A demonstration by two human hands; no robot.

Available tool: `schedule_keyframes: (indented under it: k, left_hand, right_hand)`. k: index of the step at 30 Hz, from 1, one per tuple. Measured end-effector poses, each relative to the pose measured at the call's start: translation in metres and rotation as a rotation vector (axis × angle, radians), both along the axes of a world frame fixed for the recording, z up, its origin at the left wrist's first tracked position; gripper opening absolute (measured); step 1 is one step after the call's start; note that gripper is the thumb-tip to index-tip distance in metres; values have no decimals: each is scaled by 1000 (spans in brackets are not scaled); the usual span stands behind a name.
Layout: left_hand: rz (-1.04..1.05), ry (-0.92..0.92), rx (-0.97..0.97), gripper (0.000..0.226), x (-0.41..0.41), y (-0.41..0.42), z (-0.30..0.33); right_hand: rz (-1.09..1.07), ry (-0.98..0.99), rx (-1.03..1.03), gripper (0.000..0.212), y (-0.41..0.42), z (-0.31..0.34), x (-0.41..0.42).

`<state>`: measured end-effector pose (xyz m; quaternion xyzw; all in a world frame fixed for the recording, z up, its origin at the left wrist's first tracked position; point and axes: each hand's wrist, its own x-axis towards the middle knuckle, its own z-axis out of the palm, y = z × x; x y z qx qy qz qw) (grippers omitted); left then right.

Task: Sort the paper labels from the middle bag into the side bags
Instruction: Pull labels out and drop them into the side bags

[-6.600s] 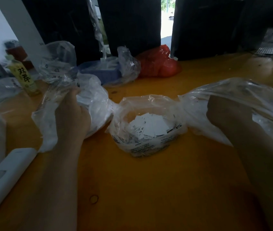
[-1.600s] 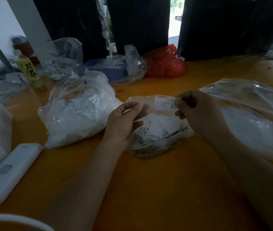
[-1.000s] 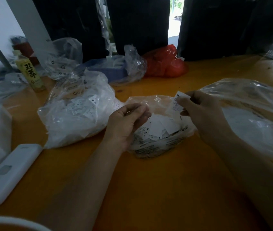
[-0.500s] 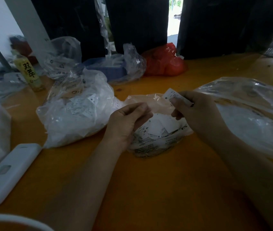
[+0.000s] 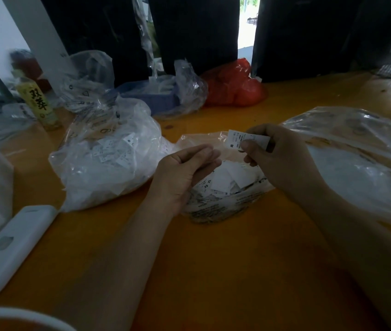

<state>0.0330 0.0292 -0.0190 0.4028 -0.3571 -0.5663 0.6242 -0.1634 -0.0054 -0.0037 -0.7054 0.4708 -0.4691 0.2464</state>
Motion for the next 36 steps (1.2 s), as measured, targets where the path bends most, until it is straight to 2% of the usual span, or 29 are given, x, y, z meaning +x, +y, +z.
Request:
schedule_keyframes:
  k: [11, 16, 19, 22, 25, 27, 33, 36]
  left_hand:
    - [-14, -143, -38, 37, 0, 1, -3]
    - [17, -277, -54, 19, -3, 3, -3]
    - [37, -377, -71, 9, -2, 4, -3]
    - [37, -411, -82, 9, -3, 6, -2]
    - [63, -363, -59, 8, -4, 7, 0]
    - [80, -318, -35, 8, -4, 6, 1]
    - [69, -267, 12, 8, -7, 5, 1]
    - [59, -242, 23, 22, -5, 3, 1]
  right_hand:
    - [93, 141, 56, 3, 7, 1, 4]
    - [121, 240, 36, 6, 5, -1, 3]
    - [119, 248, 46, 21, 3, -4, 3]
    - [115, 67, 94, 44, 1, -5, 4]
    - [80, -149, 116, 25, 0, -4, 3]
    - [92, -213, 134, 15, -1, -4, 1]
    - [196, -141, 105, 5, 6, -10, 12]
    - [209, -122, 69, 4, 10, -9, 15]
